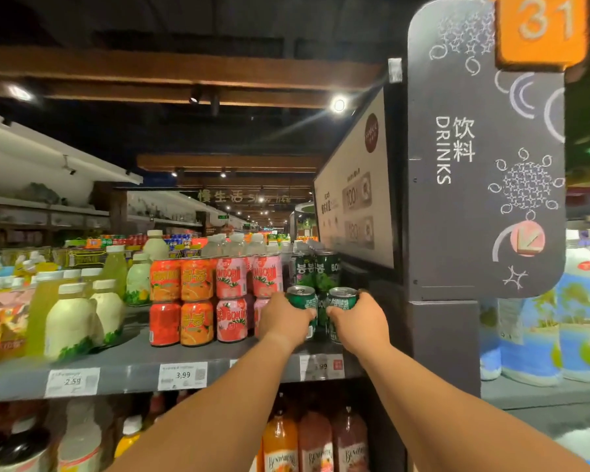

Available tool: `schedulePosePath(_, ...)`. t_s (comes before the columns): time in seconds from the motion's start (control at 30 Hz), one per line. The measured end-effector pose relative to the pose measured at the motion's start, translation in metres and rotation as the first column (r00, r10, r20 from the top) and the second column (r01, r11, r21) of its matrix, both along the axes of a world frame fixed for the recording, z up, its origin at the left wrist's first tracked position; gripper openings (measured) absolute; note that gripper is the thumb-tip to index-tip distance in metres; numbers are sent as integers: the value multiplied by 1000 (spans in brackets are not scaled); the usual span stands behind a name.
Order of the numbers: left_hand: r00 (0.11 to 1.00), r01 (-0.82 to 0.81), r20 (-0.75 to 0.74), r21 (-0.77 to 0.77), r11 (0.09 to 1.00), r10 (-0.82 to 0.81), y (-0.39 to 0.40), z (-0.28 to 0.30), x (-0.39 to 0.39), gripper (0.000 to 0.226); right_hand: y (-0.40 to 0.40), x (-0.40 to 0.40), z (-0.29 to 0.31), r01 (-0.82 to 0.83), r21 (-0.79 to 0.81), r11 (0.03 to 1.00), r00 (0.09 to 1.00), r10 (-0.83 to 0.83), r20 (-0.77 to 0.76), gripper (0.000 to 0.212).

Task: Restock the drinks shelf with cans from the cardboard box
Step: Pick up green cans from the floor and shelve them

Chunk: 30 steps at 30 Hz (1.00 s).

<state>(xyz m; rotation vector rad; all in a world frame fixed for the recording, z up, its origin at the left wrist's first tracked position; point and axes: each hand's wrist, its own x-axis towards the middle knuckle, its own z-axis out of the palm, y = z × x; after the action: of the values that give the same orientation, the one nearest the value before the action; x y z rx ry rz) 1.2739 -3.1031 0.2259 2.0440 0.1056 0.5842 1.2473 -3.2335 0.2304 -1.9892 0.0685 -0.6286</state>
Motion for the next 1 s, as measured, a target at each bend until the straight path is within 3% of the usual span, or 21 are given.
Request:
schedulePosePath(0.07, 999, 15, -29, 13, 1000, -14, -4, 0, 16, 54, -2, 15, 3, 3, -2, 1000, 999, -3, -37, 19)
schedulePosePath(0.2, 996, 2, -84, 37, 999, 1, -11, -10, 45, 54, 0, 39, 0, -25, -26, 999, 990, 21, -141, 8)
schedulePosePath(0.43, 983, -22, -175, 157, 987, 50, -15, -6, 77, 55, 6, 62, -1, 6, -140, 990, 983, -31, -180, 23)
schedulePosePath(0.53, 975, -58, -196, 232, 971, 105, -19, -9, 86, 56, 9, 72, -1, 27, -190, 981, 978, -66, -200, 54)
schedulePosePath(0.67, 971, -111, -173, 284, 952, 165, -25, -15, 92, 50, 9, 83, -6, 56, -224, 973, 975, -102, -195, 53)
schedulePosePath(1.0, 976, -138, -123, 295, 946, 180, -27, -20, 96, 39, 8, 96, -8, 62, -124, 990, 960, -93, -263, 57)
